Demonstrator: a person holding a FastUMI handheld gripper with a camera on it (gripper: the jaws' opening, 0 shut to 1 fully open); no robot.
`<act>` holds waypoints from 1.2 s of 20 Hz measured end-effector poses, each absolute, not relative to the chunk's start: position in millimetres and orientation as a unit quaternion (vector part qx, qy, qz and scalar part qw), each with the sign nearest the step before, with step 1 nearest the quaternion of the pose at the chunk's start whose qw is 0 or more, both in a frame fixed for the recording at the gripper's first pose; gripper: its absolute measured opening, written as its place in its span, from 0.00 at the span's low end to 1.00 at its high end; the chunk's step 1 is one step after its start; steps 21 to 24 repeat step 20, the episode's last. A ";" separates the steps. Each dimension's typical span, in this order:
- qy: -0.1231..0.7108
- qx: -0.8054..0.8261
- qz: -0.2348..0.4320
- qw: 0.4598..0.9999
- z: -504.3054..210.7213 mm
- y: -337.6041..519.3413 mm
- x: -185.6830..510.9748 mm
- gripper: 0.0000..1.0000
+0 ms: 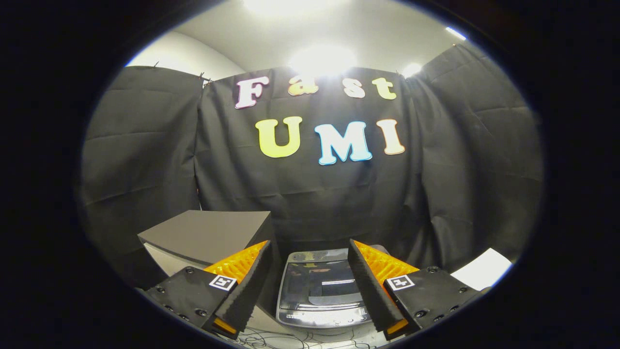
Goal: Put the clothes into the washing machine and then close the washing machine lid.
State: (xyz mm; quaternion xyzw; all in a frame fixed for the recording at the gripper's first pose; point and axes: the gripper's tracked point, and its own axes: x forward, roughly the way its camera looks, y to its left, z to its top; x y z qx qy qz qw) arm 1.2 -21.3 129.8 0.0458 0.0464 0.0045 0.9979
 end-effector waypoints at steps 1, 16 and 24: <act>0.042 0.044 0.003 0.998 130.8 -21.4 -5.9 0.97; 0.000 0.013 -0.007 1.000 130.3 -15.3 -58.8 0.97; 0.002 0.013 -0.008 1.000 125.7 -11.4 -54.5 0.97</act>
